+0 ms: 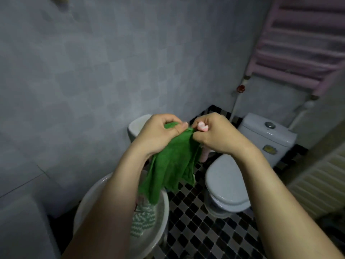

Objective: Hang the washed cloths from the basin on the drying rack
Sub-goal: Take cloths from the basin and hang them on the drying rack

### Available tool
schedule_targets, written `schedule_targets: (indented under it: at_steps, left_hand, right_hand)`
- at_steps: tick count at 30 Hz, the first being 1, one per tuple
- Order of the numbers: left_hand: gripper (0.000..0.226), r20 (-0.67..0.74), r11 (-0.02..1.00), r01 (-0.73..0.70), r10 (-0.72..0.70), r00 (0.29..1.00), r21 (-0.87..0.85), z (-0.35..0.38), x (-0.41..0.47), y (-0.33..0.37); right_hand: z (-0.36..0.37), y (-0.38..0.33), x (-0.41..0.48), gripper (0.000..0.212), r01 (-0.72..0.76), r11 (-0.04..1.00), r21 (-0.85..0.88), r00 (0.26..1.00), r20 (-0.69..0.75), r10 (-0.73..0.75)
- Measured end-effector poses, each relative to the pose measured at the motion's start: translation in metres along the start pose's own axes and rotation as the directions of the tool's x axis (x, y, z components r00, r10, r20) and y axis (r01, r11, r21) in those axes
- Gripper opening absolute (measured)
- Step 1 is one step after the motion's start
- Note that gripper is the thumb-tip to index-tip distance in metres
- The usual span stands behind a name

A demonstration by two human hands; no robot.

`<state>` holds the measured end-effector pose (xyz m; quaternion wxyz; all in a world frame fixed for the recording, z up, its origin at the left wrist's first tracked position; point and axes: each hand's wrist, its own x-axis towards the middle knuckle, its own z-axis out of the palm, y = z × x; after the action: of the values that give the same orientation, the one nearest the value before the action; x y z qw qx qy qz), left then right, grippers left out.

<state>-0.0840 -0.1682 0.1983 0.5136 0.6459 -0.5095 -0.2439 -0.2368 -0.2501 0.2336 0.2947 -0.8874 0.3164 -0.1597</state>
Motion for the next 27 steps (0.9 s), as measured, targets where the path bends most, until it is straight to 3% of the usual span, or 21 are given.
schedule_targets:
  at_steps: [4,7,12,14,16,20,23,27]
  left_hand:
    - [0.052,0.085,0.995,-0.060,0.067,0.994,-0.076,0.050,0.011,0.030]
    - [0.056,0.137,0.974,-0.093,0.123,0.983,-0.208,0.082,0.015,0.058]
    - [0.046,0.062,0.872,-0.055,0.097,0.993,-0.487,0.117,0.028,0.089]
    - [0.037,0.062,0.848,-0.050,0.097,0.993,-0.528,0.136,0.032,0.092]
    - [0.035,0.051,0.860,-0.037,0.073,0.996,-0.509,0.153,0.034,0.087]
    - [0.036,0.064,0.907,-0.028,0.060,0.996,-0.420,0.196,0.032,0.084]
    - [0.037,0.097,0.873,0.081,-0.038,0.995,-0.481,0.215,0.028,0.088]
    - [0.033,0.259,0.820,0.237,-0.113,0.959,-0.522,0.250,0.016,0.100]
  right_hand:
    - [-0.018,0.031,-0.029,0.011,-0.106,0.987,-0.117,0.993,-0.072,0.098]
    - [-0.021,0.064,-0.047,0.002,-0.205,0.972,-0.110,0.977,-0.074,0.198]
    - [-0.032,0.141,-0.100,0.005,-0.454,0.889,-0.061,0.889,-0.100,0.447]
    - [-0.048,0.167,-0.125,0.002,-0.516,0.856,-0.025,0.852,-0.120,0.510]
    - [-0.066,0.178,-0.148,0.008,-0.547,0.829,0.118,0.819,-0.131,0.559]
    - [-0.121,0.193,-0.213,0.012,-0.555,0.732,0.396,0.753,-0.136,0.644]
    - [-0.157,0.197,-0.255,0.013,-0.536,0.708,0.460,0.759,-0.105,0.642]
    - [-0.175,0.205,-0.299,0.019,-0.345,0.623,0.702,0.748,-0.195,0.634]
